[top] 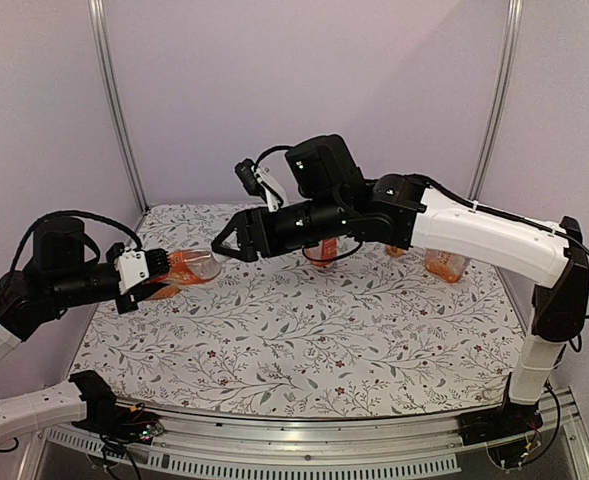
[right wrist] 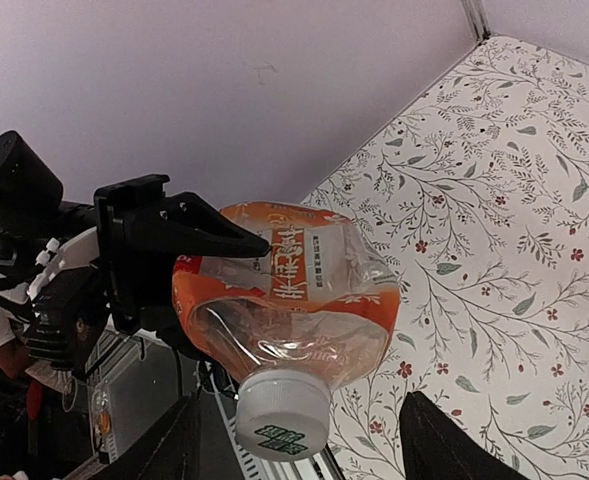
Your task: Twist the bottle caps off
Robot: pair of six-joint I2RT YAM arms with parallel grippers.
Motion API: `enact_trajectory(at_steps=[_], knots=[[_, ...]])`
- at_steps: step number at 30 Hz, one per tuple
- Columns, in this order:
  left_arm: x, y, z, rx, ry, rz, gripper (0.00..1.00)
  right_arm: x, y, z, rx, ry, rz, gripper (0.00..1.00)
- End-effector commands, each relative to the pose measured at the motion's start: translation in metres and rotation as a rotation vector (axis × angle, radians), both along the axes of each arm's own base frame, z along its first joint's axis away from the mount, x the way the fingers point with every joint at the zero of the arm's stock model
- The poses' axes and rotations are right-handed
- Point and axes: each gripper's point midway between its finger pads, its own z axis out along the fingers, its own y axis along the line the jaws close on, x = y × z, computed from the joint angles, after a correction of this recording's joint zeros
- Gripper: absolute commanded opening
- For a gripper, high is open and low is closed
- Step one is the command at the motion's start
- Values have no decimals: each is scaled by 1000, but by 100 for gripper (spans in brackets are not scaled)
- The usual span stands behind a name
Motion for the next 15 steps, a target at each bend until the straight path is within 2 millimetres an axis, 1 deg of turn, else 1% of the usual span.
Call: enact_trajectory(at_steps=[1, 4, 6, 8, 9, 10, 12, 14, 15], knots=[[5, 0, -4, 6, -12, 11, 26, -9, 13, -5, 27, 139, 28, 56], [4, 0, -5, 8, -11, 10, 26, -10, 13, -12, 12, 148, 28, 33], [4, 0, -5, 7, -12, 9, 26, -11, 12, -12, 9, 149, 32, 19], [4, -1, -5, 6, -10, 7, 26, -11, 12, -13, 6, 146, 38, 2], [4, -1, -5, 4, -7, 8, 25, -13, 12, -14, 0, 145, 45, 0], [3, -1, -4, 0, -5, 5, 25, -15, 11, -14, -4, 135, 58, 0], [-1, -3, -4, -9, 7, -14, 25, -25, 9, -10, -24, 91, 99, 0], [-12, -7, -8, -6, 50, -69, 25, -45, 5, -9, -99, -70, 166, 0], [-22, -10, -12, 1, 84, -115, 25, -59, 1, -13, -159, -193, 222, 0]])
